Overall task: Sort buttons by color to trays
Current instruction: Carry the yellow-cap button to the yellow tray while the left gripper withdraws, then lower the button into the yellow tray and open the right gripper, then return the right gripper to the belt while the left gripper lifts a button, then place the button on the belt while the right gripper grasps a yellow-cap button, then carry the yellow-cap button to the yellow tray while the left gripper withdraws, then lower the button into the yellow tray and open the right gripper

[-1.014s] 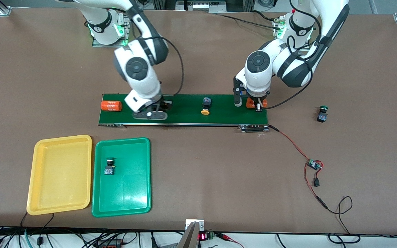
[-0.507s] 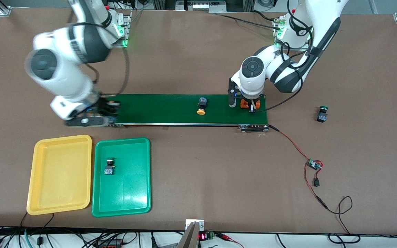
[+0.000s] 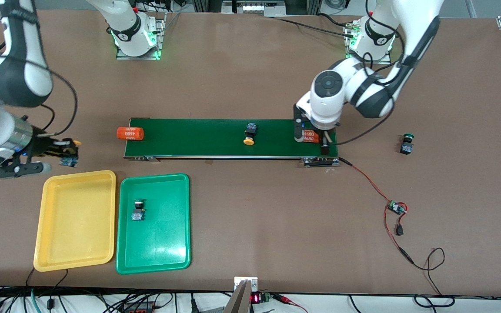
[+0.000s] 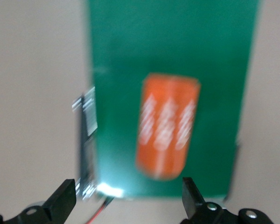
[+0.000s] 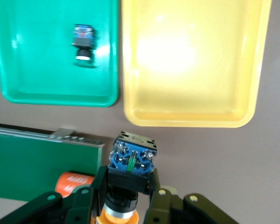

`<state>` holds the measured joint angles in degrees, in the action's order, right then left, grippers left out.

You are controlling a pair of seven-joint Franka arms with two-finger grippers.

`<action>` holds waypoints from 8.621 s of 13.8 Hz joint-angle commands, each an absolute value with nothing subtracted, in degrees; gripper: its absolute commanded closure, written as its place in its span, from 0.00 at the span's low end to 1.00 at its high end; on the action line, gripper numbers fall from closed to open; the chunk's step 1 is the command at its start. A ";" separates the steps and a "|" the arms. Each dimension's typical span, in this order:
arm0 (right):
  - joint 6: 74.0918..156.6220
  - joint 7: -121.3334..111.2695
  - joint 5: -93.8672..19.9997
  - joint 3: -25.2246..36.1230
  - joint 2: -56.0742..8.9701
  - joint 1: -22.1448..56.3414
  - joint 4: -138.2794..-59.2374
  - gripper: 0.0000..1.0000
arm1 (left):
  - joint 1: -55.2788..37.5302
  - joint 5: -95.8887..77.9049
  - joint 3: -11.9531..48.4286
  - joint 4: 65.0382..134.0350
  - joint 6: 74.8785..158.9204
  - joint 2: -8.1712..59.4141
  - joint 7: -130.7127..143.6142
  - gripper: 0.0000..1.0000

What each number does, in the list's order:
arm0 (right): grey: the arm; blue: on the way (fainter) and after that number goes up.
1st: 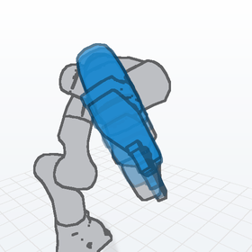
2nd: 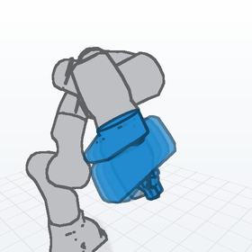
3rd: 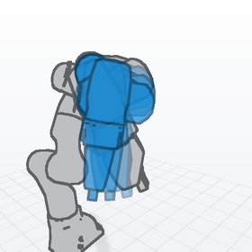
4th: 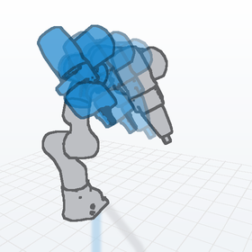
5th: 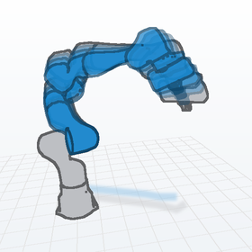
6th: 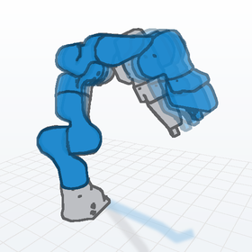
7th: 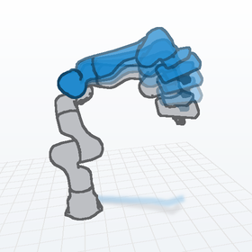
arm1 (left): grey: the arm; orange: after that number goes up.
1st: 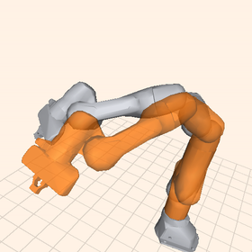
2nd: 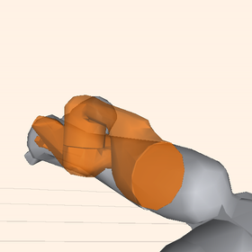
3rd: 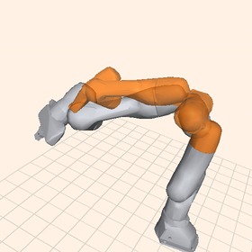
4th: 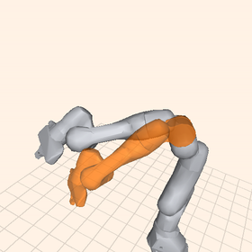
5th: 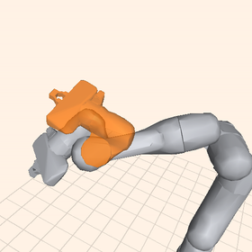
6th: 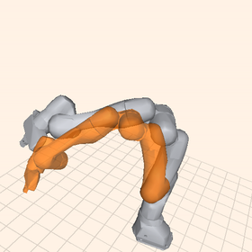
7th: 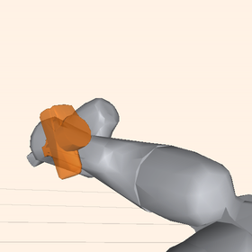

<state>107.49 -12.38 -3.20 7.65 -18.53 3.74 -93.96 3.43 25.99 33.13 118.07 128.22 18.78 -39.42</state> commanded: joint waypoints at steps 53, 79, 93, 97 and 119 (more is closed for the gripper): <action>132.09 27.04 -4.39 6.77 -16.96 31.10 -118.92 0.00 | 28.66 15.91 22.49 122.08 126.22 23.65 -15.73 0.96; 132.71 31.12 -6.95 6.86 -20.65 37.53 -118.21 0.19 | -0.53 -2.90 28.56 119.18 133.16 23.03 8.35 0.00; 111.62 8.73 -4.15 8.26 -21.00 23.58 -95.38 0.88 | -0.96 -2.81 2.49 91.87 104.61 12.83 8.35 0.00; 112.15 -1.46 -0.88 8.44 -30.99 14.44 -85.73 0.88 | -0.26 -2.81 0.44 81.85 93.20 12.74 8.09 0.00; 131.57 -11.87 -1.23 8.44 -48.43 6.06 -78.84 0.26 | 1.84 -1.49 1.23 84.10 91.56 6.51 1.76 0.00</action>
